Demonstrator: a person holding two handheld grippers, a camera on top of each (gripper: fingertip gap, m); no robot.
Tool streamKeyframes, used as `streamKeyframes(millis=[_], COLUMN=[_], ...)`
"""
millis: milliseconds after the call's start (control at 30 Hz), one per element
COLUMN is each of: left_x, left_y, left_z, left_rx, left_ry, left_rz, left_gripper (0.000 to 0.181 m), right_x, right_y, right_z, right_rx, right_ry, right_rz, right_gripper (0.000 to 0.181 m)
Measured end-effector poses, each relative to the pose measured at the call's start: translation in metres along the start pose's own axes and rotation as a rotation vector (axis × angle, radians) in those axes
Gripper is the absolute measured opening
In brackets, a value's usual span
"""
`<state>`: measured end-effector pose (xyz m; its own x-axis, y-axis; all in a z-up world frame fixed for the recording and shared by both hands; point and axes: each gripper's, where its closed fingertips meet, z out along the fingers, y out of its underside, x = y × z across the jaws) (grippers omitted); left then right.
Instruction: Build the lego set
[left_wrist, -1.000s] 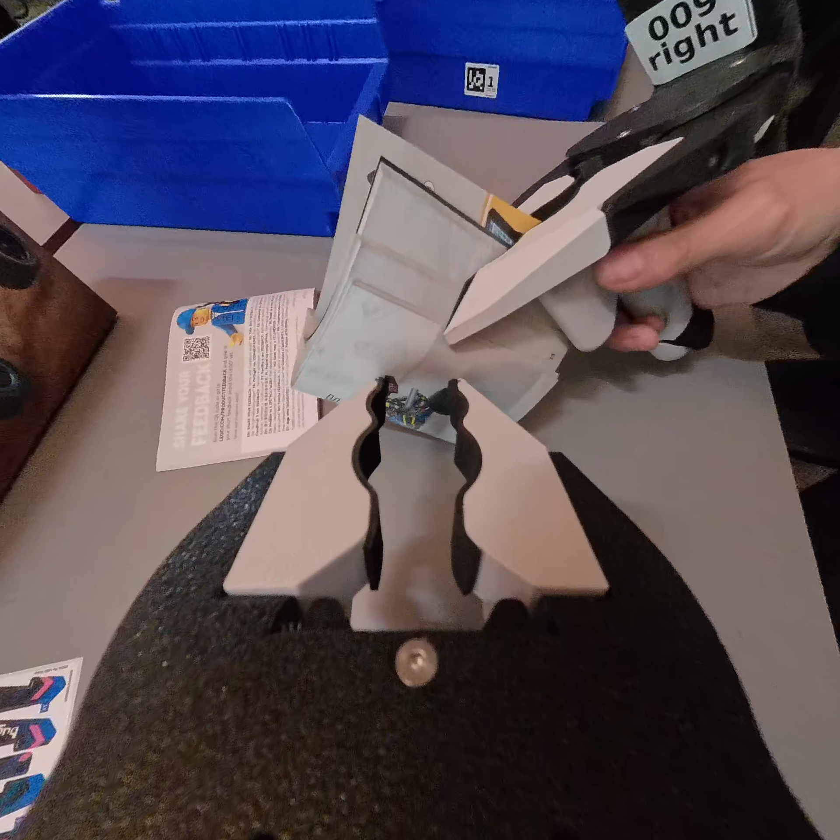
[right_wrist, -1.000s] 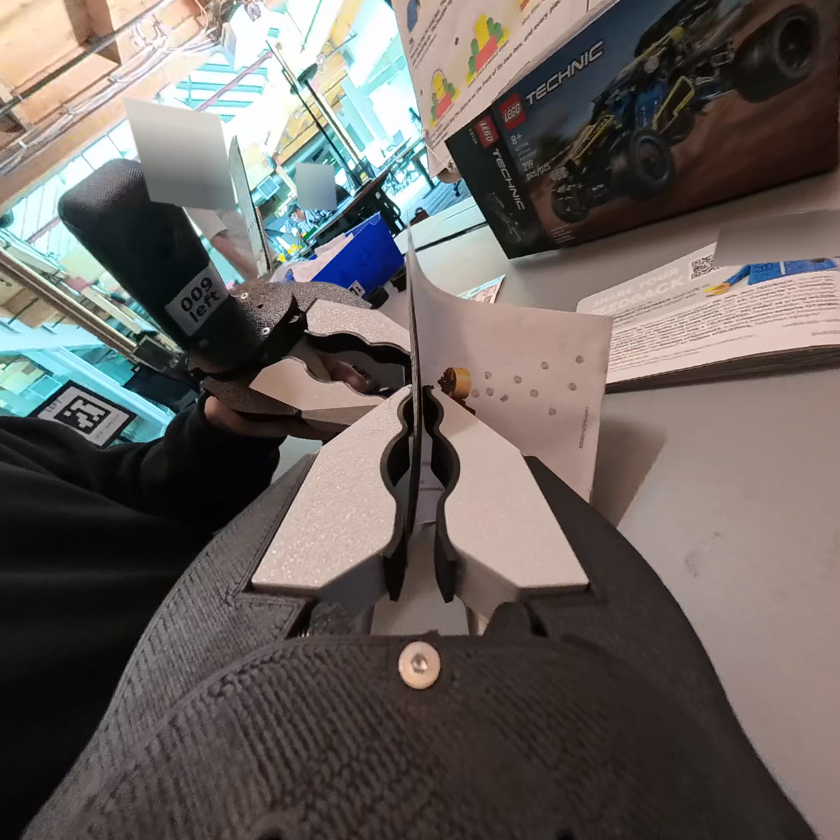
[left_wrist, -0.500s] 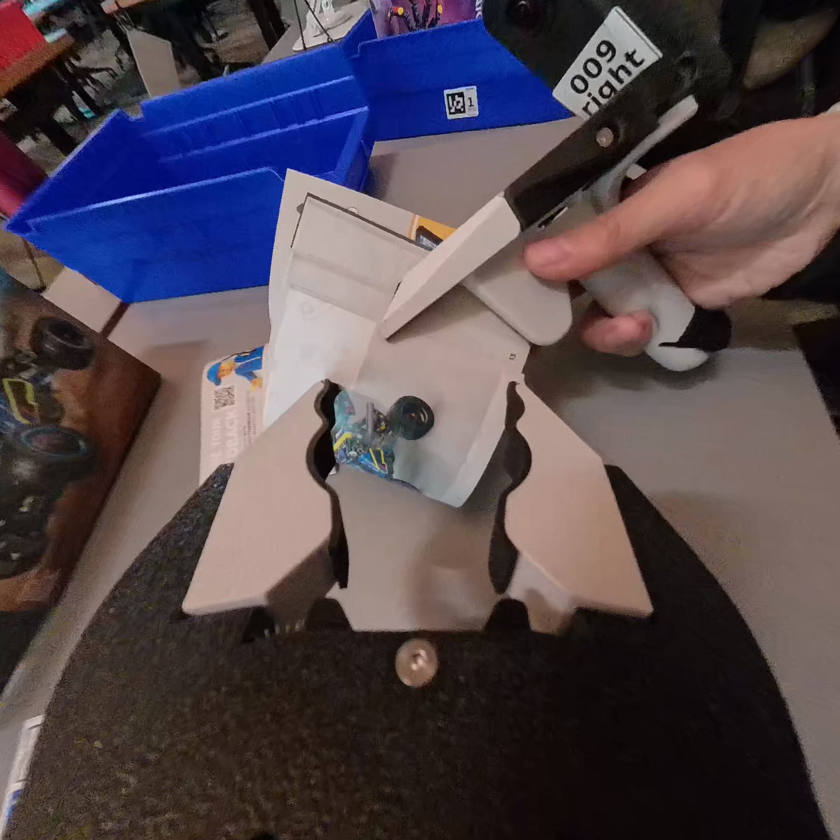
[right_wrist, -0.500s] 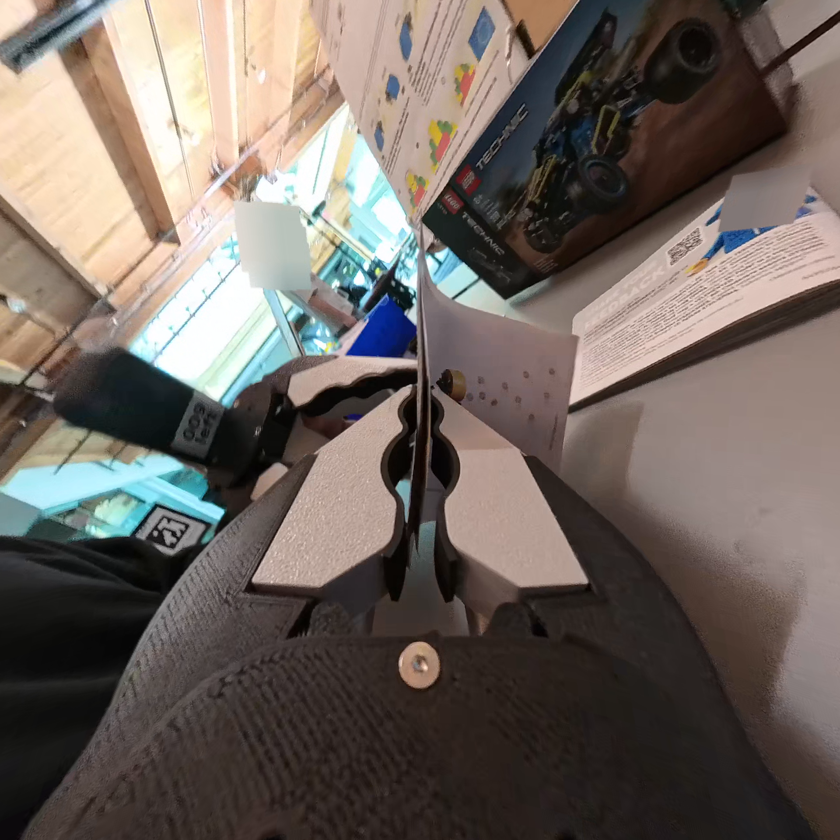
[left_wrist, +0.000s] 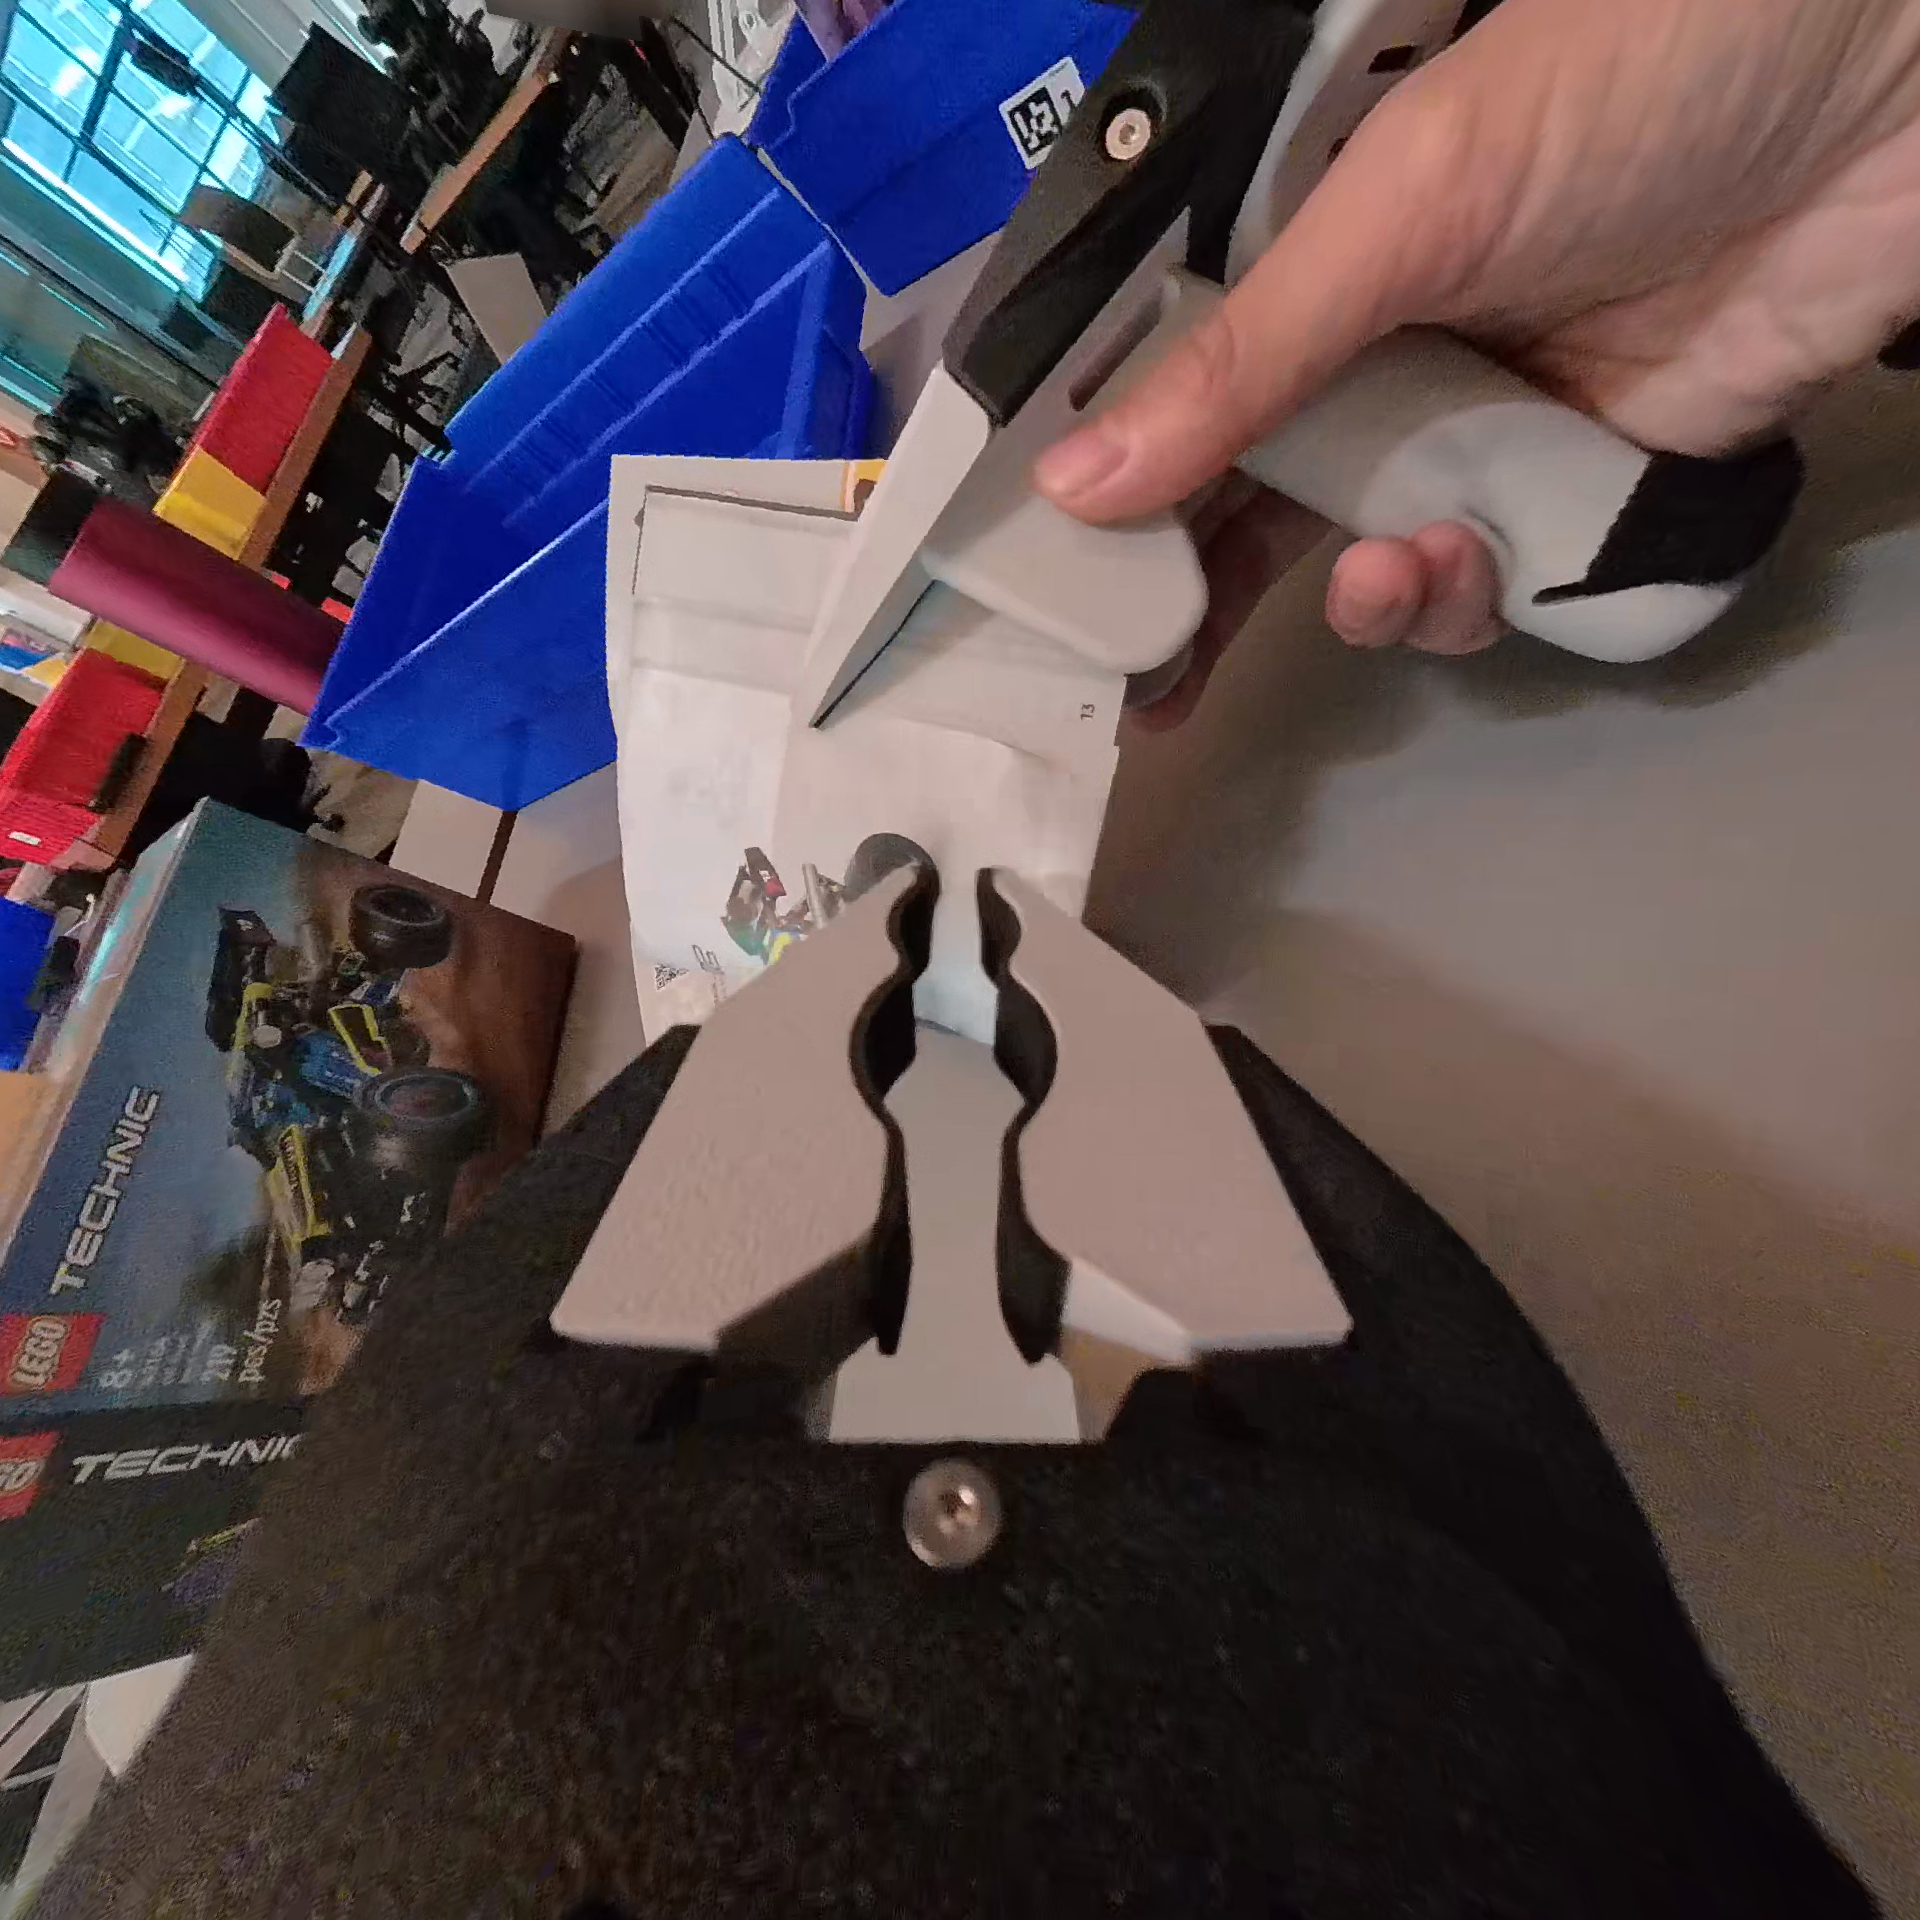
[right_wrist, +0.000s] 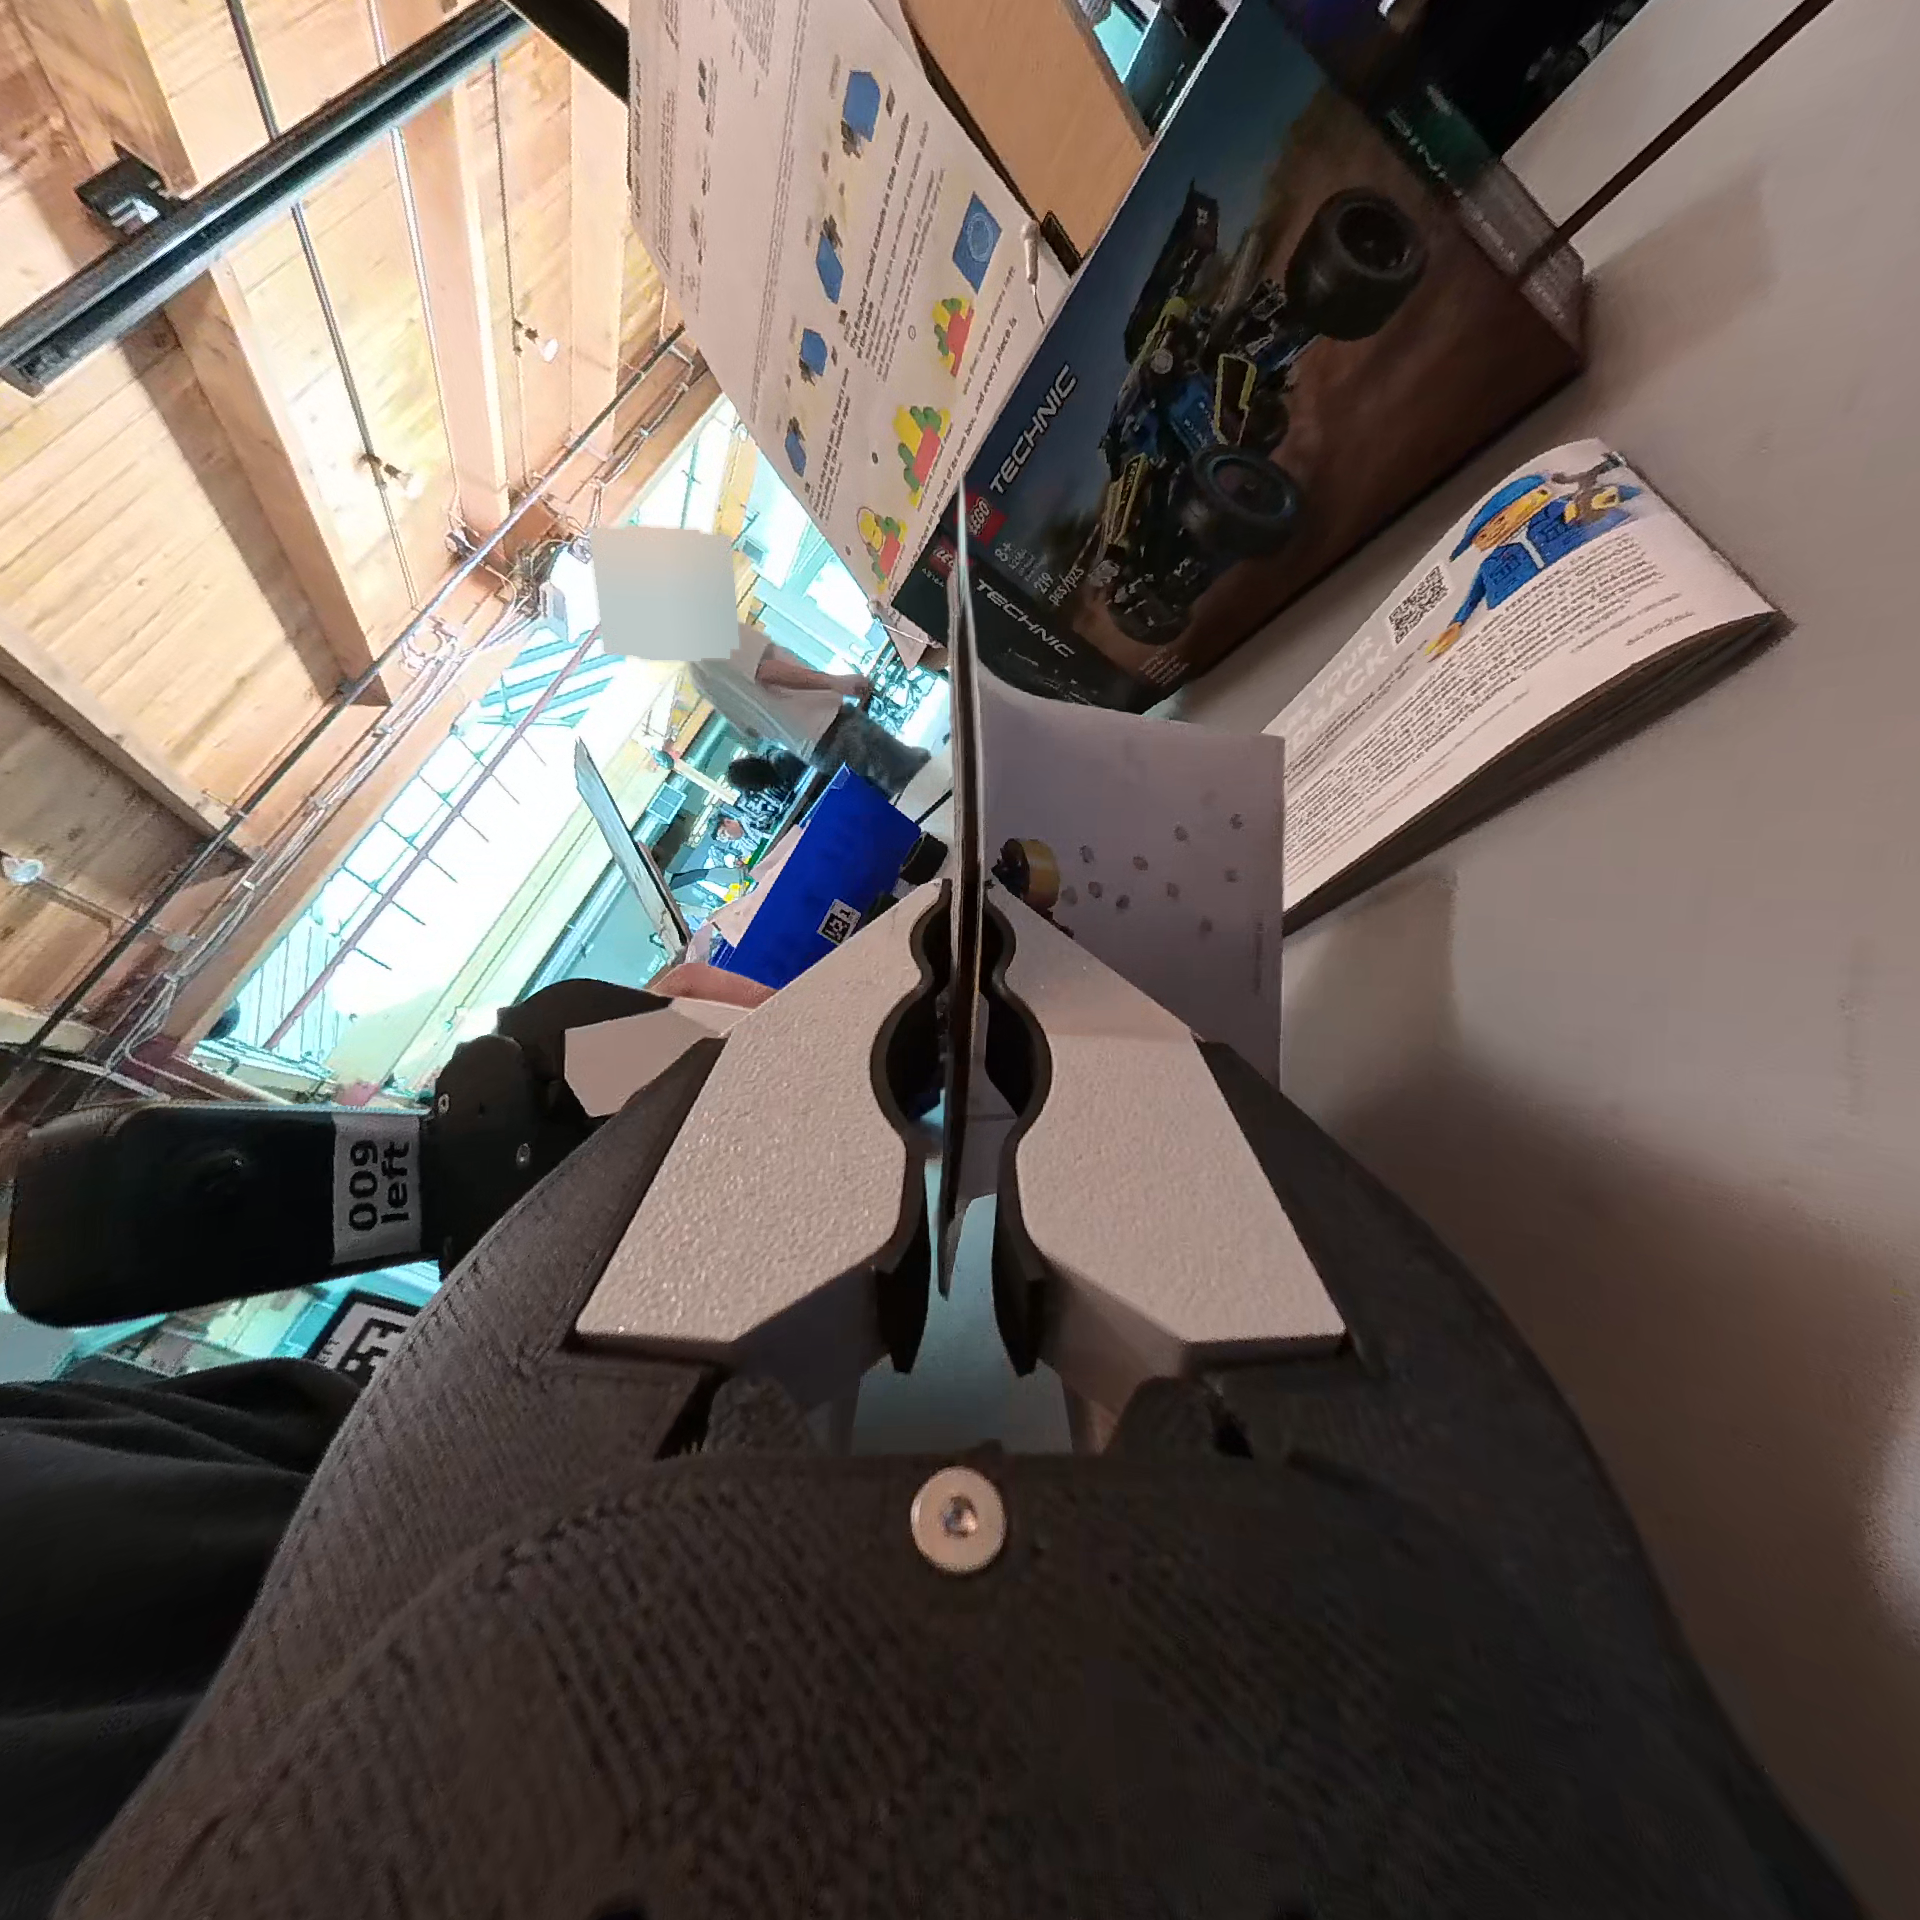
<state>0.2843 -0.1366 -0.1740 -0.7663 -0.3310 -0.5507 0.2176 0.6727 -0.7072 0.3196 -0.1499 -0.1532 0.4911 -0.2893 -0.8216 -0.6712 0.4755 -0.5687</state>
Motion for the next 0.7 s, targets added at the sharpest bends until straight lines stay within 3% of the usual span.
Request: streamKeyframes(millis=[133,233,300,333,433,567,700], left_x=[-0.010,0.000,0.008,0.010,0.016,0.014,0.021], left_y=[0.006,-0.011,-0.019,-0.018,-0.018,-0.012,-0.015], left_z=[-0.002,-0.009,-0.010,-0.007,0.001,0.006,0.004], left_rx=[-0.024,0.091,0.114,0.091,0.080,0.043,0.062], left_ry=[-0.038,0.045,0.079,0.070,0.067,0.027,0.058], left_rz=[-0.056,-0.125,-0.115,-0.093,-0.040,-0.042,-0.033], left_gripper=[0.000,0.000,0.031,0.037,0.030,0.000,0.007], right_x=[0.001,0.005,0.004,0.002,-0.002,-0.003,0.002], right_y=[-0.005,-0.011,-0.011,-0.011,-0.010,-0.009,-0.011], right_z=[-0.003,-0.008,-0.008,-0.007,-0.004,-0.004,-0.007], right_rx=[0.026,0.048,0.050,0.052,0.052,0.047,0.059], right_ry=[-0.001,0.020,0.015,0.010,-0.006,-0.012,0.003], right_rz=[0.002,0.003,0.005,0.007,0.013,0.018,0.017], right_gripper=[0.000,0.000,0.000,0.000,0.000,0.000,0.000])
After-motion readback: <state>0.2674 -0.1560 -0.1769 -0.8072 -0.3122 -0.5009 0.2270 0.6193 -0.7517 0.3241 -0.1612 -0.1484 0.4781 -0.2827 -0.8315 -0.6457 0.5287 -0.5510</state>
